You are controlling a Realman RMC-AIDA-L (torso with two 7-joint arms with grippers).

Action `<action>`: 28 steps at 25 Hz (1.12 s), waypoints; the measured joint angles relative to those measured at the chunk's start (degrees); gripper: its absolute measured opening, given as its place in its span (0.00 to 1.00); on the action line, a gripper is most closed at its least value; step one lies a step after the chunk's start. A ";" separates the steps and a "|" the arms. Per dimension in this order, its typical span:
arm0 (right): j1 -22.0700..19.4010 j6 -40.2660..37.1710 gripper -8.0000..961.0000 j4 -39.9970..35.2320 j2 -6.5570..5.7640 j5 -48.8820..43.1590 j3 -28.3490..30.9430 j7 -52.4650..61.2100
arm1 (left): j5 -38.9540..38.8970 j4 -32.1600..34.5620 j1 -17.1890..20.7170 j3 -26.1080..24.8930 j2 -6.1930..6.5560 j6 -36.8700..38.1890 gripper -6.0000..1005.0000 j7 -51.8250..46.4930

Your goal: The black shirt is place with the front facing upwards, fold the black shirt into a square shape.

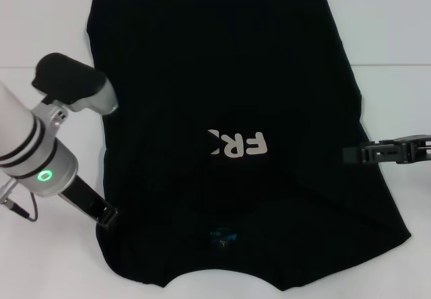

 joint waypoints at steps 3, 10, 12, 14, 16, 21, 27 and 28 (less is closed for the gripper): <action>0.02 0.00 0.89 0.00 0.00 0.00 0.00 0.32 | -1.17 -1.11 0.11 -5.44 0.03 0.14 0.08 1.67; 0.11 -0.32 0.89 -0.25 -0.32 0.01 0.02 2.30 | -3.95 -6.46 0.98 -18.80 0.75 -0.14 0.07 7.82; 0.17 -0.34 0.89 -0.19 -0.43 0.01 0.00 3.09 | -5.32 -8.23 1.24 -22.92 0.92 -0.34 0.07 10.28; 0.18 -0.39 0.89 -0.26 -0.55 0.00 0.00 4.14 | -7.26 -10.98 1.31 -27.86 1.62 -0.45 0.06 13.12; 0.18 -0.43 0.89 -0.43 -0.69 0.01 0.00 4.98 | -9.21 -14.62 1.35 -32.52 2.77 -0.76 0.06 15.79; 0.24 -0.45 0.89 -0.61 -1.19 0.00 0.00 7.22 | -12.58 -23.17 1.76 -38.42 5.95 -3.17 0.06 20.92; 1.18 -1.14 0.89 -0.56 -2.68 -0.16 0.00 11.73 | -12.80 -26.88 1.21 -38.46 7.36 -4.23 0.06 22.03; 1.46 -1.68 0.89 -0.60 -3.26 -0.23 -0.03 13.06 | -12.80 -26.97 1.14 -38.51 7.44 -4.30 0.06 22.04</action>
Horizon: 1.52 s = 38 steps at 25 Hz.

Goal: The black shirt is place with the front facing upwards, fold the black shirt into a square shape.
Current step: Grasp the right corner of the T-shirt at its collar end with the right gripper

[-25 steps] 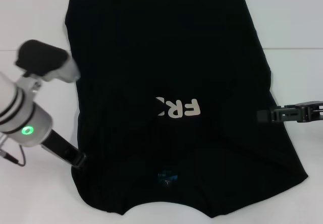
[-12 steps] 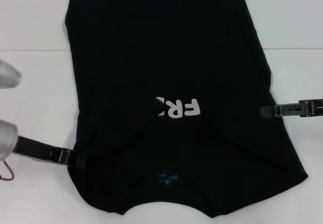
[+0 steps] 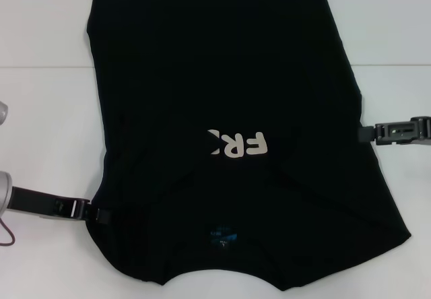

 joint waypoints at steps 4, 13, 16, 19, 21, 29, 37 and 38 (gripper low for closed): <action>0.50 -0.35 0.89 -0.03 -1.04 -0.18 -0.90 2.47 | -0.02 -1.75 -0.45 0.09 0.86 -0.81 0.06 0.39; 0.86 -1.94 0.89 -0.83 -5.13 -2.34 -9.51 12.30 | 0.04 -3.50 -0.44 -0.05 1.77 -1.67 0.06 0.77; 0.62 -4.58 0.89 -3.26 -5.61 -6.41 -9.69 14.37 | -0.04 -3.52 -0.51 -0.25 1.78 -1.67 0.06 0.85; 0.89 -6.64 0.89 -4.63 -5.70 -12.25 -9.79 15.20 | -0.08 -3.55 -0.88 -0.20 1.79 -1.57 0.06 0.87; 1.22 -7.25 0.89 -4.71 -5.54 -15.08 -9.80 15.25 | -0.09 -3.56 -1.17 -0.13 1.80 -1.47 0.06 0.87; 1.60 -7.87 0.89 -3.83 -5.13 -16.35 -11.03 14.97 | -0.10 -3.59 -1.90 -0.02 1.80 -1.08 0.06 0.70; 1.83 -7.39 0.89 -3.67 -3.00 -16.42 -12.20 14.94 | -0.10 -3.59 -2.03 -0.39 1.87 -1.08 0.06 0.69; 1.78 -6.98 0.89 -3.53 -2.72 -16.43 -12.44 14.92 | -0.13 -3.59 -2.04 -0.44 1.88 -1.06 0.06 0.72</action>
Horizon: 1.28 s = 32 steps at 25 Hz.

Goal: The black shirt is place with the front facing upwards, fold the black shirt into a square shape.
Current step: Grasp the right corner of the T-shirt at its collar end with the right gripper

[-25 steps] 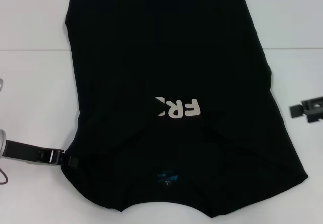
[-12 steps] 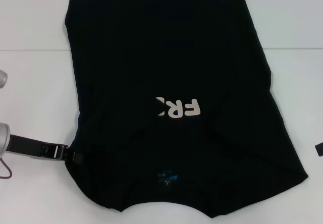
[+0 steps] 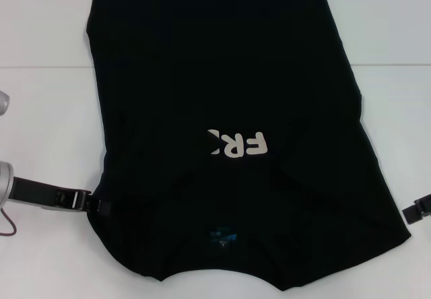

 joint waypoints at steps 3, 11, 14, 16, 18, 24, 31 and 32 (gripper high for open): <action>-0.27 1.56 0.89 1.05 0.59 -0.05 -0.73 -0.02 | -0.28 -0.11 0.00 -0.04 0.00 0.02 0.06 0.11; -0.82 4.85 0.89 2.70 0.75 -2.17 -1.11 0.41 | -0.48 -0.19 0.10 -0.10 0.00 0.03 0.06 0.16; -0.86 5.29 0.89 3.18 0.93 -2.22 -0.98 0.46 | -0.49 -0.19 0.07 -0.11 0.00 0.02 0.06 0.17; -0.76 5.53 0.89 3.35 1.26 -2.24 -1.13 0.47 | -0.51 -0.19 0.05 -0.11 0.00 0.02 0.06 0.18; -0.46 6.00 0.89 3.48 1.82 -2.24 -1.60 0.48 | -0.51 -0.18 0.05 -0.11 0.00 0.02 0.06 0.19; -0.18 7.30 0.89 4.43 1.95 -2.62 -1.91 0.48 | -0.51 -0.17 0.02 -0.07 -0.07 0.02 0.06 0.20; 0.63 8.90 0.89 5.00 2.56 -4.50 -2.19 0.91 | -0.58 -0.17 -0.04 0.01 -0.09 0.01 0.06 0.28; 0.74 8.90 0.89 5.01 2.62 -4.51 -2.20 0.90 | -0.59 -0.17 -0.08 0.06 -0.09 0.02 0.06 0.28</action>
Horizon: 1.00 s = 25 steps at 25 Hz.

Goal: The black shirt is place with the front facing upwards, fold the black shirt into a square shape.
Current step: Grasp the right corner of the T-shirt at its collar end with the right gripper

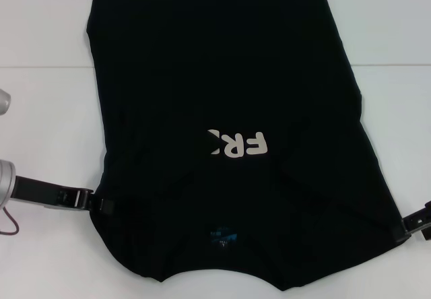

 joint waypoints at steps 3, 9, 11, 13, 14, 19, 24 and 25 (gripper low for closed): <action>0.39 0.13 0.89 0.12 0.16 -0.01 0.00 -0.04 | -0.01 0.00 -0.10 -0.03 0.00 0.00 0.06 0.00; 1.03 0.73 0.89 0.78 0.62 -0.01 -0.34 -0.06 | 0.00 0.00 -0.30 -0.13 -0.16 0.00 0.06 0.31; 1.24 0.76 0.89 0.79 0.74 -0.01 -0.76 0.01 | -0.01 0.00 -0.40 -0.15 -0.17 0.00 0.06 0.32; 1.45 0.76 0.89 0.79 0.85 -0.01 -1.20 0.13 | -0.01 0.00 -0.54 -0.16 -0.17 0.02 0.06 0.33; 1.51 0.76 0.89 0.80 0.88 -0.01 -1.34 0.18 | 0.00 0.00 -0.58 -0.17 -0.17 0.03 0.06 0.33; 1.90 0.77 0.89 1.48 0.92 0.18 -1.47 0.29 | 0.00 0.00 -0.64 -0.16 -0.17 0.08 0.06 0.41; 2.82 0.75 0.89 2.17 1.47 0.17 -1.48 0.21 | -0.03 0.00 -0.63 -0.17 -0.12 0.10 0.06 0.44; 2.97 0.69 0.89 2.18 1.55 0.22 -1.49 0.10 | -0.03 0.00 -0.63 -0.16 -0.12 0.10 0.06 0.44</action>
